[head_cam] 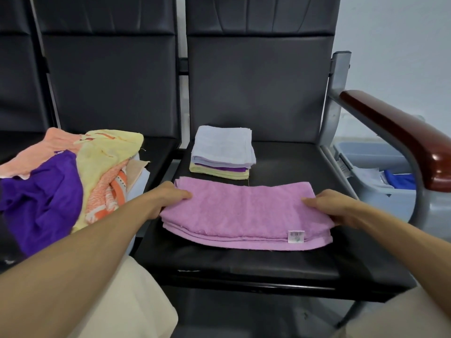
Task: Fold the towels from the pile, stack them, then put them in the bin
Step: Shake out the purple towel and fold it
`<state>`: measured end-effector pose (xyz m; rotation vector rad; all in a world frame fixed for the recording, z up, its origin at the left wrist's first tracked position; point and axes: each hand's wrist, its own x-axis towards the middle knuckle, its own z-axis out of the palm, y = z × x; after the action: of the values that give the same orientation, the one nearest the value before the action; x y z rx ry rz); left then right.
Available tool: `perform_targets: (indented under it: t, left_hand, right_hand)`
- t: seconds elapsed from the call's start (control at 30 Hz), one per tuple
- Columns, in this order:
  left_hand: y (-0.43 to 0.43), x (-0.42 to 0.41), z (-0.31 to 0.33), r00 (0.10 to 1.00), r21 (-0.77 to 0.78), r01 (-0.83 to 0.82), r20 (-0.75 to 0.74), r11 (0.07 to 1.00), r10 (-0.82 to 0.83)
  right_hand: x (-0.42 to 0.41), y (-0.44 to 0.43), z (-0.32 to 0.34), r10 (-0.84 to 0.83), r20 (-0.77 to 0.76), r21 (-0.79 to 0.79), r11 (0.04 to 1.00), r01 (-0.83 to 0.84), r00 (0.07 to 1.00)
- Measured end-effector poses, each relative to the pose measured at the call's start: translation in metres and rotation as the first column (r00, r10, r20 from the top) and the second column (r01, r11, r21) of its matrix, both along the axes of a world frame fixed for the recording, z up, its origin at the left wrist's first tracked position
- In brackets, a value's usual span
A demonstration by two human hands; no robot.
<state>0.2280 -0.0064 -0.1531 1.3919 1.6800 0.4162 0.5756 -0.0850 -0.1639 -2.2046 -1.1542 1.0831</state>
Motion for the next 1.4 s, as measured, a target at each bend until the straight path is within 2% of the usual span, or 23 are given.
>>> perform_targets:
  t: [0.17,0.27,0.37,0.5,0.6,0.73,0.87,0.93,1.03,1.1,1.17,1.23,1.33,1.4]
  left_hand:
    - [-0.005,0.008,0.009,0.966,-0.095,-0.075,0.239,0.993,0.096]
    - [-0.012,0.019,0.018,0.931,-0.083,-0.093,0.346,0.992,0.117]
    - [-0.016,0.04,0.029,0.921,-0.045,-0.099,0.373,0.994,0.109]
    - [-0.024,0.091,0.04,0.906,-0.039,-0.083,0.413,0.996,0.091]
    - [-0.033,0.139,0.039,0.923,-0.006,0.0,0.384,1.0,0.002]
    - [-0.039,0.19,0.018,0.959,0.112,0.13,0.237,0.985,-0.154]
    - [-0.044,0.221,-0.006,0.944,0.18,0.235,0.194,0.955,-0.269]
    - [-0.046,0.229,-0.016,0.928,0.141,0.324,0.146,0.935,-0.344]
    - [-0.052,0.231,-0.015,0.898,0.015,0.411,0.165,0.911,-0.408]
    - [-0.057,0.225,-0.007,0.868,-0.016,0.452,0.239,0.892,-0.436]
    - [-0.057,0.211,-0.001,0.834,-0.02,0.47,0.336,0.882,-0.437]
    - [-0.053,0.191,0.003,0.839,0.04,0.428,0.354,0.903,-0.413]
    - [-0.042,0.157,0.004,0.875,0.211,0.405,0.194,0.89,-0.444]
    - [-0.038,0.133,0.005,0.882,0.271,0.432,0.072,0.861,-0.465]
  right_hand:
    - [0.003,0.007,-0.006,0.079,0.008,-0.066,0.995,-0.078,0.997]
    - [0.008,0.002,-0.002,0.119,-0.153,-0.086,0.987,-0.133,0.981]
    - [0.013,-0.005,0.001,0.14,-0.32,-0.071,0.983,-0.171,0.937]
    - [0.019,-0.009,0.0,0.139,-0.403,-0.031,0.986,-0.165,0.905]
    - [0.022,-0.012,0.003,0.148,-0.44,-0.006,0.986,-0.167,0.886]
    - [0.025,-0.014,0.002,0.177,-0.471,0.012,0.981,-0.194,0.864]
    - [0.025,-0.012,-0.001,0.21,-0.466,0.027,0.974,-0.223,0.859]
    - [0.026,-0.011,-0.004,0.229,-0.468,0.036,0.97,-0.24,0.854]
    - [0.026,-0.01,-0.006,0.237,-0.479,0.04,0.968,-0.248,0.845]
    - [0.024,-0.011,-0.005,0.24,-0.47,0.037,0.967,-0.253,0.849]
    - [0.022,-0.012,-0.001,0.233,-0.451,0.032,0.969,-0.245,0.862]
    - [0.017,-0.011,0.003,0.189,-0.423,0.014,0.979,-0.202,0.886]
    - [0.007,-0.006,0.006,0.087,-0.374,-0.026,0.994,-0.104,0.923]
    - [-0.003,0.001,0.003,0.041,-0.251,-0.014,0.999,-0.046,0.967]
